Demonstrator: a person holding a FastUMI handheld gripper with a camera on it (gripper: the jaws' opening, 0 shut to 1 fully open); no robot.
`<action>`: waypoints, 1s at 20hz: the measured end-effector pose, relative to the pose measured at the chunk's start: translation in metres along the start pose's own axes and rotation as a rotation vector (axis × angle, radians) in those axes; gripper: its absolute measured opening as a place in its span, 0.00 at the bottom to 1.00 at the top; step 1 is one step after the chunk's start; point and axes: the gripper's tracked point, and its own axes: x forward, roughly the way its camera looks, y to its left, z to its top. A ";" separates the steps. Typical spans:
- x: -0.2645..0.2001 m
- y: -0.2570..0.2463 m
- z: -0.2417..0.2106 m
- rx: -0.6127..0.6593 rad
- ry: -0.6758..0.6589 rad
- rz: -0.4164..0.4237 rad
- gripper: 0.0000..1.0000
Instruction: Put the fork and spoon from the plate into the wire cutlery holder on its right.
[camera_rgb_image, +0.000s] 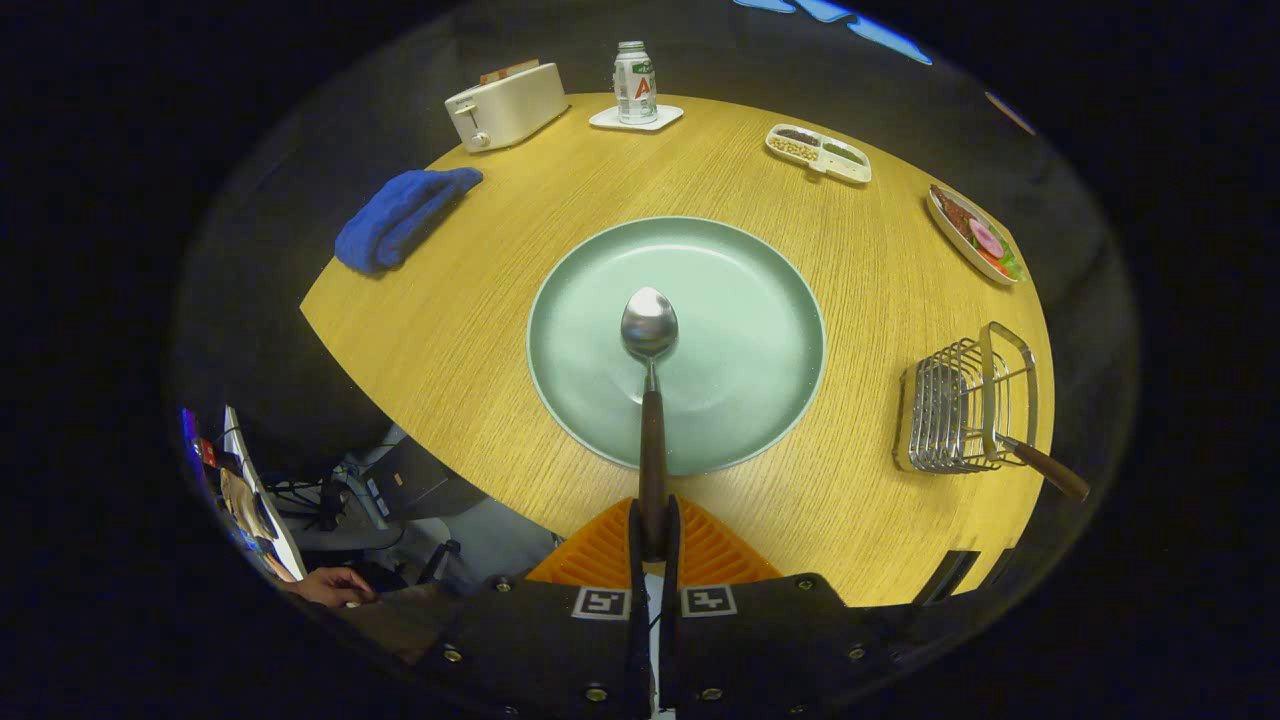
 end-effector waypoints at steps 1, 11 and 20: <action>-0.007 -0.003 0.000 -0.004 0.007 0.009 0.04; -0.064 -0.048 -0.003 -0.080 0.073 0.003 0.04; -0.124 -0.108 -0.012 -0.147 0.145 -0.097 0.04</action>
